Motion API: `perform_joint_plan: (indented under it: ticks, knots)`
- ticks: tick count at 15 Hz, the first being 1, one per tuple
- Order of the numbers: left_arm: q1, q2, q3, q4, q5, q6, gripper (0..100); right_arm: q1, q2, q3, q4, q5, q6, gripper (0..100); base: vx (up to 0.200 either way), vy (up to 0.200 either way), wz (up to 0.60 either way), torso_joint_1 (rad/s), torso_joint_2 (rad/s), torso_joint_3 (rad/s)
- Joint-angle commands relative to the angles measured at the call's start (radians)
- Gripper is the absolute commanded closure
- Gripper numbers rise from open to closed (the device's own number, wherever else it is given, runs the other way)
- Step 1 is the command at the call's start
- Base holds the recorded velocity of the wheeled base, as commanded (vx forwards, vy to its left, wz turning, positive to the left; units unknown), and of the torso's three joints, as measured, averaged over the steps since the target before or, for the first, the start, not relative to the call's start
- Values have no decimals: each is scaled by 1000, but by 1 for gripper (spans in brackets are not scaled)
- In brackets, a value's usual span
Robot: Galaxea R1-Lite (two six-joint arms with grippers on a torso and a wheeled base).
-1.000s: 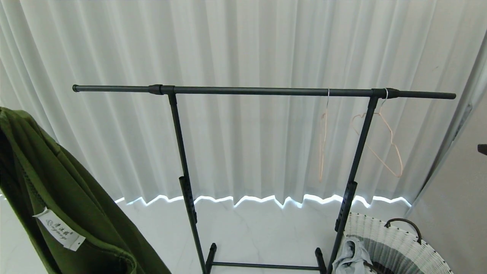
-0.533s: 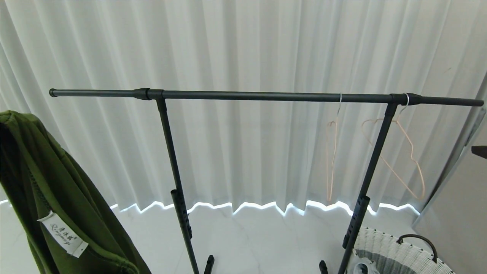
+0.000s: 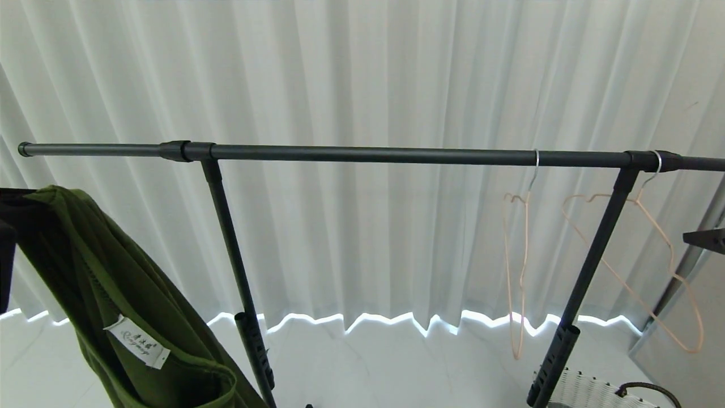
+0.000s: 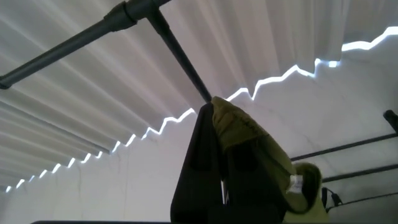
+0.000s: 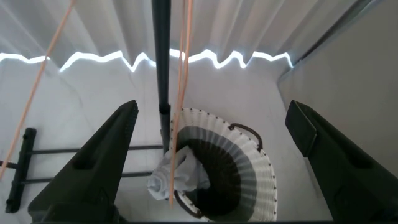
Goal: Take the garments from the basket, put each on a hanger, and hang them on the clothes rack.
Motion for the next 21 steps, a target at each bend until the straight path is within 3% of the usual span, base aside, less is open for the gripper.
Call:
perform_joint_plan:
  ticks: [1,4,6,15,16,21]
  knots:
    - [1,6,9,-2,1,0,100,-2,76,21,-5,2,2,0,0,0,0,0,0,0]
    - [1,6,49,-77,1,5,100,3,189,103,-102,2,48,0,0,0,0,0,0,0]
    - [1,5,61,-77,1,5,100,3,229,107,-157,2,75,0,0,0,0,0,0,0]
    - [1,-3,64,-77,1,6,100,11,306,102,-182,-1,139,0,0,0,0,0,0,0]
    - [1,-3,64,-77,1,6,100,11,309,102,-182,-1,139,100,0,0,0,0,0,0]
    - [1,-3,64,-77,1,6,100,11,309,88,-182,-3,139,100,0,0,0,0,0,0]
